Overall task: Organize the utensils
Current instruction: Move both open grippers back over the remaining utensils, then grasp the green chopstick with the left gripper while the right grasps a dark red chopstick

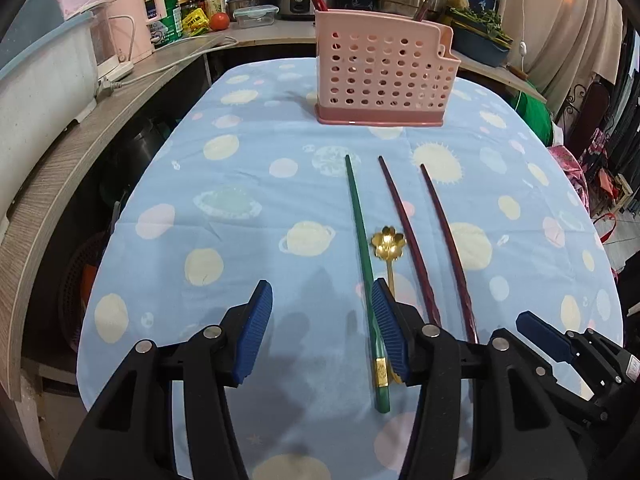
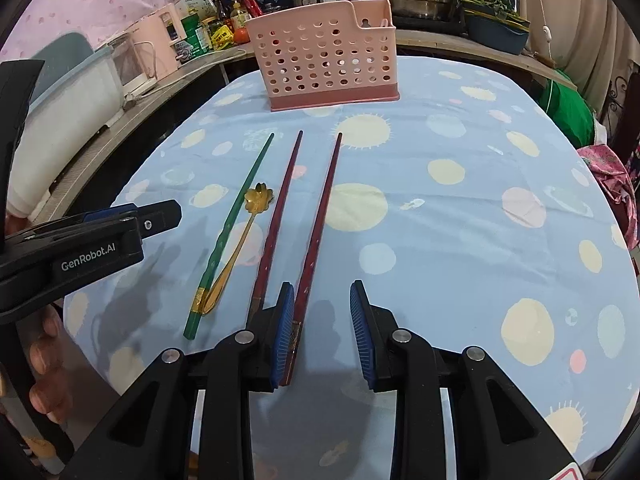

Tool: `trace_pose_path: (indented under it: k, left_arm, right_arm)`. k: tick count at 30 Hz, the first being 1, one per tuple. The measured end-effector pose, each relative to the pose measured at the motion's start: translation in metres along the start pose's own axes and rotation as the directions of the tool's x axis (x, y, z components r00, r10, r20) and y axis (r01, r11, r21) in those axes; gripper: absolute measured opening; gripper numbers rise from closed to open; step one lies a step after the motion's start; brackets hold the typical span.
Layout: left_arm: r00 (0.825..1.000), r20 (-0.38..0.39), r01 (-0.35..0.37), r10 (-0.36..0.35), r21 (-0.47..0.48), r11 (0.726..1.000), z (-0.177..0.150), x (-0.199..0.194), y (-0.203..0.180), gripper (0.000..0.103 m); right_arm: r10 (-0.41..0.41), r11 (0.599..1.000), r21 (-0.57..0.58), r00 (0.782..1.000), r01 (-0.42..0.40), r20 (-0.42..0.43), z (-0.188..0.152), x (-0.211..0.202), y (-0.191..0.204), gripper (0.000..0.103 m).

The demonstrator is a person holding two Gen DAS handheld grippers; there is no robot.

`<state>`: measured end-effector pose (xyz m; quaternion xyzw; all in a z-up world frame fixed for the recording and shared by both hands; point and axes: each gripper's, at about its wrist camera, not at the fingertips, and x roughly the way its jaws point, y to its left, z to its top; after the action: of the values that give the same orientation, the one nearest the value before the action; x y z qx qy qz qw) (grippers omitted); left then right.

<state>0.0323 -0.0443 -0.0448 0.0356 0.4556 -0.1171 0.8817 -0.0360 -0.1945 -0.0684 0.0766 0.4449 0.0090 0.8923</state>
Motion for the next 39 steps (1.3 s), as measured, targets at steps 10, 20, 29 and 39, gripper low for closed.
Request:
trace_pose_path:
  k: [10,20,29,39]
  left_arm:
    - [0.999,-0.039,0.011,-0.011,-0.008,1.000,-0.016,0.007,0.002,0.049]
    - [0.997,-0.072,0.037,-0.037,0.004,0.999,-0.032,0.011,-0.001,0.049]
    - [0.994,-0.085,0.075,-0.072,0.032,0.997,-0.043,0.012,-0.012,0.049]
    - [0.991,-0.094,0.096,-0.091,0.048,0.994,-0.051,0.013,-0.013,0.023]
  right_arm:
    - [-0.006,1.000,-0.028,1.000,0.005,-0.018,-0.013,0.010,0.006,0.023]
    - [-0.033,0.998,-0.054,0.999,0.033,-0.001,-0.021,0.010,0.006,0.009]
    - [-0.026,0.999,-0.033,1.000,0.026,0.005,-0.023,0.007,-0.001,0.007]
    - [-0.018,1.000,-0.024,1.000,0.018,0.005,-0.023,0.006,-0.004,0.007]
